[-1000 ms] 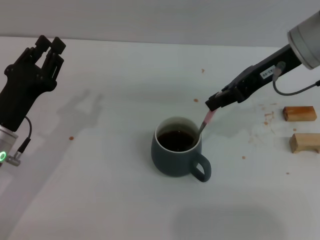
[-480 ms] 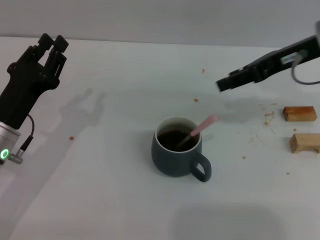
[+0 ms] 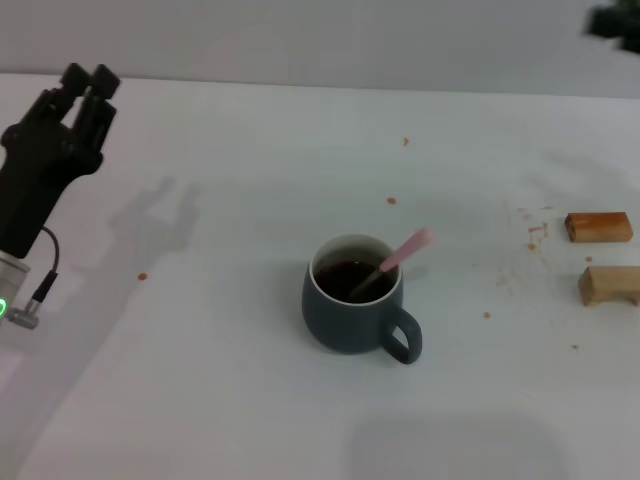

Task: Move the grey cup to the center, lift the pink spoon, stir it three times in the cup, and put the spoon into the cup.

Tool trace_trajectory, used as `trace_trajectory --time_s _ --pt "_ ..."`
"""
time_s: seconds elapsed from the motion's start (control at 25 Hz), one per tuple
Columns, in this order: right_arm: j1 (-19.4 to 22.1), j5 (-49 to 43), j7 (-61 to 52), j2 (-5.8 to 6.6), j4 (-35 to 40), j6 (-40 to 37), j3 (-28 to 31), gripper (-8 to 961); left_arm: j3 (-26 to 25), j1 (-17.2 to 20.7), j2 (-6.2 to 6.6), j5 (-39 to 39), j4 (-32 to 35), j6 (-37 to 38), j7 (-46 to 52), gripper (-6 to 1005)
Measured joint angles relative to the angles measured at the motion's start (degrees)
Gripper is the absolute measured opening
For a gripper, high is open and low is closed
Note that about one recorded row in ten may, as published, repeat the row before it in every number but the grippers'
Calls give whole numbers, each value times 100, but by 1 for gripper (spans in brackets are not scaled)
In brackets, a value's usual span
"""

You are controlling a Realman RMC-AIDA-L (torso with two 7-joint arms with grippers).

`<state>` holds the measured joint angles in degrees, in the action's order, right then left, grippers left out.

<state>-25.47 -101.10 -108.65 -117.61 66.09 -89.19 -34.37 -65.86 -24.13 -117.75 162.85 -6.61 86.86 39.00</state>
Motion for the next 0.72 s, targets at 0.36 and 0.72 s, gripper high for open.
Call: trace_trajectory --time_s 0.36,0.72 --pt "1278 3008 4205 -117 -2163 103 900 590 -275 170 2 0 -37 402 98 429" --pt "1442 5286 7206 -117 -4543 115 2222 590 -885 652 -76 -6 -479 666 -848 432"
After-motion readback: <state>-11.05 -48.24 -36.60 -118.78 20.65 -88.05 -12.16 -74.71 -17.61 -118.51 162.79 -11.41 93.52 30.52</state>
